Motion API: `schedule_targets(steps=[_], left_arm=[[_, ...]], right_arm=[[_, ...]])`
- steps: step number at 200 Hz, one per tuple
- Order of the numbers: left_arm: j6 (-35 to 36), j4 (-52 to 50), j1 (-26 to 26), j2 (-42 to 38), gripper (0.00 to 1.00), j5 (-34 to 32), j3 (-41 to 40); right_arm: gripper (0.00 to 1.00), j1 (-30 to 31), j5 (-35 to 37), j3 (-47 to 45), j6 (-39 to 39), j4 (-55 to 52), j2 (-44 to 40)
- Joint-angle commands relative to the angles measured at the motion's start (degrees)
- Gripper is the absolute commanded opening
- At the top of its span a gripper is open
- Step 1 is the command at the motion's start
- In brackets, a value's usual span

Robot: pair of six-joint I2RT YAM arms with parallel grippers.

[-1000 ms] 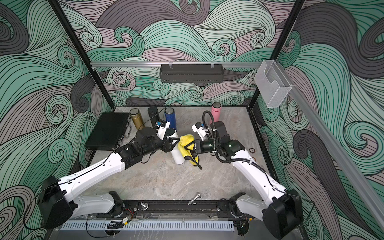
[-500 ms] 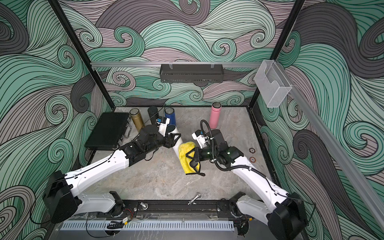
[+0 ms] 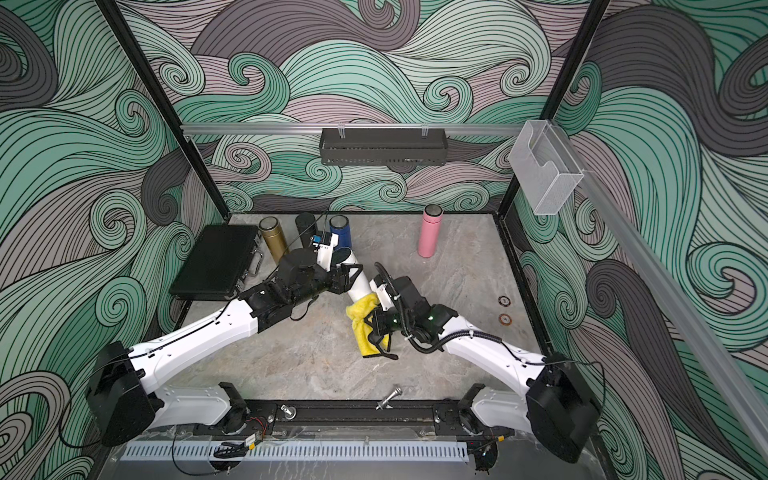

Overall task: Wipe the surface of the thermos
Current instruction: Wipe the dirt from the surface of the thermos.

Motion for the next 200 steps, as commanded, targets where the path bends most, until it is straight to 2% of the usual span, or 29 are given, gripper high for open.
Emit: schedule_targets(steps=[1,23,46,68,92,130,200], left_arm=[[0.31,3.95,-0.57,-1.36,0.00,1.09,2.33],[2.81,3.83,-0.97,0.09,0.00,-1.66,1.15],[1.50,4.52,-1.14,1.38,0.00,-4.05,-0.05],[-0.19,5.26,-2.27,2.28,0.00,-7.99,-0.75],[2.80,7.23,-5.01,3.48,0.00,-13.73,-2.25],[5.64,11.21,-8.10,5.79,0.00,-18.98,-4.37],[6.13,11.14,-9.58,6.62,0.00,-20.25,-5.59]], right_arm=[[0.00,0.33,7.24,-1.82,2.91,3.52,-4.13],[0.00,0.38,7.50,-1.93,2.60,3.97,-6.70],[0.00,1.00,6.71,-1.11,2.98,7.31,-6.19],[0.00,1.69,7.14,0.33,2.99,11.58,-2.63],[0.00,2.60,6.92,0.76,2.73,16.80,1.69],[0.00,4.78,6.64,1.18,2.50,21.79,7.12],[0.00,5.25,10.73,-4.39,8.71,23.46,12.08]])
